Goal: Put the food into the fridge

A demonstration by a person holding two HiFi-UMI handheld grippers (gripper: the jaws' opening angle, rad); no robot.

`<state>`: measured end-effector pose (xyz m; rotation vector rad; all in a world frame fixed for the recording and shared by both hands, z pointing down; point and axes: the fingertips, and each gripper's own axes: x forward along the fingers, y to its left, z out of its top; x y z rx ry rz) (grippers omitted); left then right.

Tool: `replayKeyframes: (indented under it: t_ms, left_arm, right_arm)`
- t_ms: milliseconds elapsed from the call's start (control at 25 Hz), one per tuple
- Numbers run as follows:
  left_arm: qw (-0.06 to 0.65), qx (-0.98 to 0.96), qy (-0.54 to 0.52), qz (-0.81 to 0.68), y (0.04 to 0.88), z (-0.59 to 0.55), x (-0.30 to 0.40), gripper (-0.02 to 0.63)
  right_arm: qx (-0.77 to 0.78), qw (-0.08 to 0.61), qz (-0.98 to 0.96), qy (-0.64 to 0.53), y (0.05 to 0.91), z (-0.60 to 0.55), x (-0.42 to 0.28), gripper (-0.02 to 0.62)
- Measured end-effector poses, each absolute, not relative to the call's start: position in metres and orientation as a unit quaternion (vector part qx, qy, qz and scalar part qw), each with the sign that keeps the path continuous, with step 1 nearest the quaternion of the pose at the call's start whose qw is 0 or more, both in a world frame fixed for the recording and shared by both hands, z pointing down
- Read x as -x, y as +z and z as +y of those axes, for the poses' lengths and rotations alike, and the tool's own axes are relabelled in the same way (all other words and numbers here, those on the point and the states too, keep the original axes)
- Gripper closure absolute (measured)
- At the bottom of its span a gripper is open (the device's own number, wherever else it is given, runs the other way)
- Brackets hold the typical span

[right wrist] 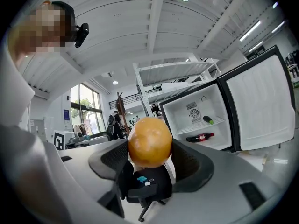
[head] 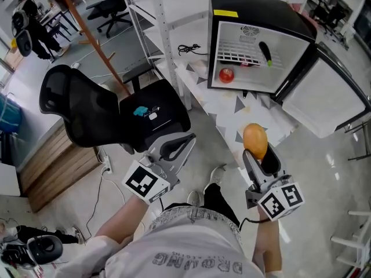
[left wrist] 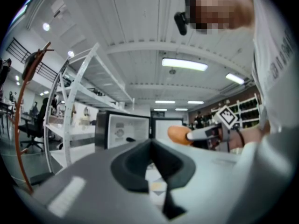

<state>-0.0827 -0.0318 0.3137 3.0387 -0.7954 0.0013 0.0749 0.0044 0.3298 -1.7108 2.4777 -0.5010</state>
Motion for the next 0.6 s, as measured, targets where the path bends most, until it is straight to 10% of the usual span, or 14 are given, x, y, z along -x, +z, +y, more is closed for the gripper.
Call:
replayKeyframes:
  t_ms: [600]
  left_arm:
    - [0.008,-0.961,0.013,-0.276,0.324,-0.132,0.037,0.598]
  right_arm:
    - [0.547,0.029,0.821,-0.161,0.337,-0.118,-0.127,0.308]
